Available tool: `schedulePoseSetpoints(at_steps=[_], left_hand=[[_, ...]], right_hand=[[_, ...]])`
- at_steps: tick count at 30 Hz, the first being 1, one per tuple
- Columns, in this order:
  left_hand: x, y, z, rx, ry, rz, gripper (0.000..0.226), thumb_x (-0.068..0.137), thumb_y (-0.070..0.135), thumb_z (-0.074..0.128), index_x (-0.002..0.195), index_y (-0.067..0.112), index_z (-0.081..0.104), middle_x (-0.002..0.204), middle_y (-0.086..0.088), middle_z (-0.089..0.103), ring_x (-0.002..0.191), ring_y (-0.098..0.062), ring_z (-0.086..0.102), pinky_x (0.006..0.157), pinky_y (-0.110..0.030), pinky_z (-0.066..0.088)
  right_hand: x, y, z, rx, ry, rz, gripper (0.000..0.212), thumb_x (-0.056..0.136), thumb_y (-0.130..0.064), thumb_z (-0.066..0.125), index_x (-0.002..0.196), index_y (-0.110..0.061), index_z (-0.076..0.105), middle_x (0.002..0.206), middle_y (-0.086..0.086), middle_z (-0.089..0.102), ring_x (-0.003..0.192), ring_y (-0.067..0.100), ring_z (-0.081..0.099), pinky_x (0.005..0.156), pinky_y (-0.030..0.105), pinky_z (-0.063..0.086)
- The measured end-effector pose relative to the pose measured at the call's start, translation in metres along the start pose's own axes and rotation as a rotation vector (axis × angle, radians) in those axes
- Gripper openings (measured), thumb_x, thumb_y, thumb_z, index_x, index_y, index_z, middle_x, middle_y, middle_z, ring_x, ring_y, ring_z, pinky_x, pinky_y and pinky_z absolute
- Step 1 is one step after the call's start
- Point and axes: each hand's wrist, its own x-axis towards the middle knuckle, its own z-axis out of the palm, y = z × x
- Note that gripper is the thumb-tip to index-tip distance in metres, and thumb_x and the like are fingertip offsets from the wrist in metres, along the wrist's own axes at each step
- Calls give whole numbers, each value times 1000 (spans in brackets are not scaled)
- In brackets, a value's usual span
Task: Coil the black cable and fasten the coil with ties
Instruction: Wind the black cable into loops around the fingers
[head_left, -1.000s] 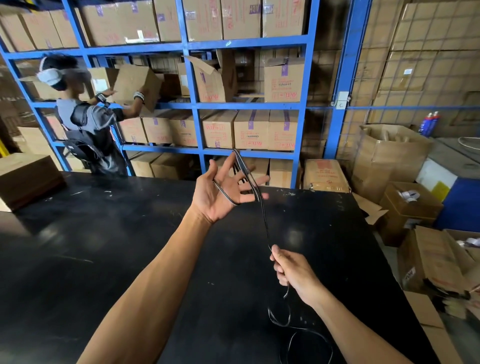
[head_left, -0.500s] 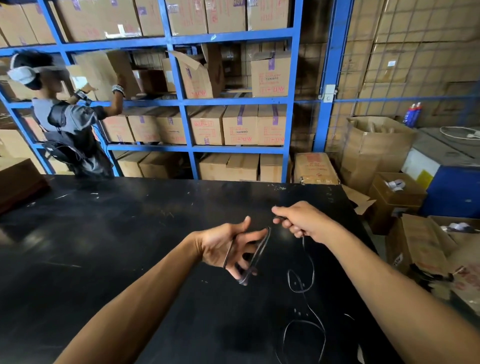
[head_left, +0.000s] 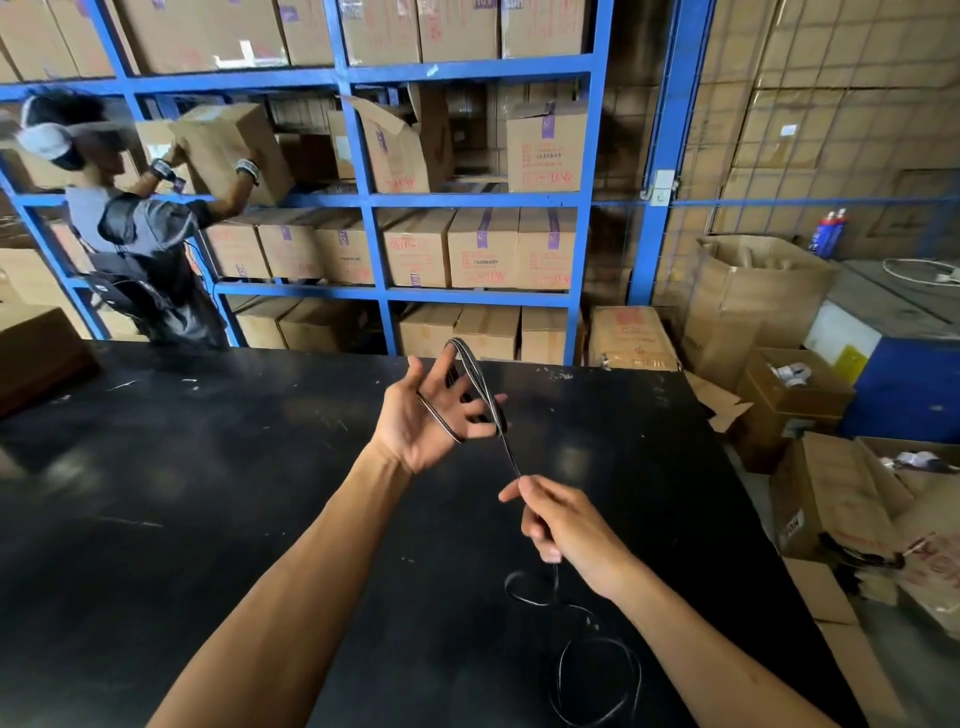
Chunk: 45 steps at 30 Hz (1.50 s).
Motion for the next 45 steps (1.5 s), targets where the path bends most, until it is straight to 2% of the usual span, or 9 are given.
schedulePoseSetpoints(at_steps=[6, 8, 15, 20, 24, 30, 34, 41, 45], left_hand=[[-14, 11, 17, 14, -352, -175, 60, 103, 62, 23, 153, 33, 39, 170, -14, -1, 140, -66, 21, 108, -83, 17], [-23, 8, 24, 91, -425, -257, 61, 102, 64, 19, 157, 37, 27, 170, -9, -7, 142, -65, 13, 109, -82, 10], [-47, -11, 31, 290, -675, -597, 68, 98, 70, 11, 159, 41, 12, 169, -6, 12, 142, -67, 3, 110, -76, 18], [-46, -28, 14, 649, -448, -839, 70, 95, 74, 16, 156, 42, 26, 164, 6, 28, 143, -60, 21, 115, -73, 15], [-38, -20, -10, 706, -81, -646, 66, 91, 74, 25, 144, 43, 50, 149, 5, 46, 123, -38, 52, 114, -64, 25], [-18, -4, -15, 497, 258, -218, 68, 94, 73, 28, 152, 40, 37, 170, 2, -1, 152, -47, 2, 112, -72, 14], [-11, 16, -6, 142, 200, 23, 60, 97, 67, 32, 143, 35, 54, 154, -2, 38, 141, -44, 33, 105, -73, 30], [-15, 33, 13, 9, -79, 117, 62, 101, 60, 27, 155, 31, 35, 151, -20, 43, 138, -64, 30, 107, -82, 18], [-26, 29, 24, 107, -266, -31, 60, 102, 61, 26, 150, 31, 45, 155, -18, 38, 138, -65, 29, 107, -82, 19]], right_hand=[[9, 13, -16, -276, 95, 91, 59, 84, -75, 58, 79, -20, 78, 54, -12, 48, 50, 4, 44, 53, 17, 37], [16, 9, -29, -396, 137, 23, 50, 81, -71, 65, 73, -23, 77, 54, -13, 54, 54, 1, 48, 58, 20, 39], [46, -37, -69, -926, 71, -179, 7, 96, -31, 67, 93, -34, 73, 89, -9, 75, 83, 4, 72, 81, 40, 61], [57, -81, -90, -715, 345, -155, 14, 91, -46, 72, 81, -38, 77, 64, -8, 73, 52, 1, 66, 61, 27, 50], [49, -98, -84, -748, 201, -172, 11, 85, -41, 79, 74, -42, 80, 63, -6, 70, 41, 5, 59, 46, 20, 48], [24, -90, -52, -399, 40, -231, 24, 91, -46, 65, 94, -29, 83, 50, -11, 48, 45, 3, 43, 42, 23, 40], [10, -59, -32, -270, -40, -227, 28, 103, -39, 55, 104, -26, 80, 58, -3, 47, 46, 8, 42, 43, 26, 40], [9, -3, -14, -393, -170, -65, 29, 103, -50, 50, 112, -40, 77, 63, -7, 46, 45, 5, 42, 45, 26, 42], [21, 3, -26, -613, 85, -3, 44, 90, -76, 45, 88, -47, 78, 54, -10, 52, 42, 1, 51, 47, 26, 48]])
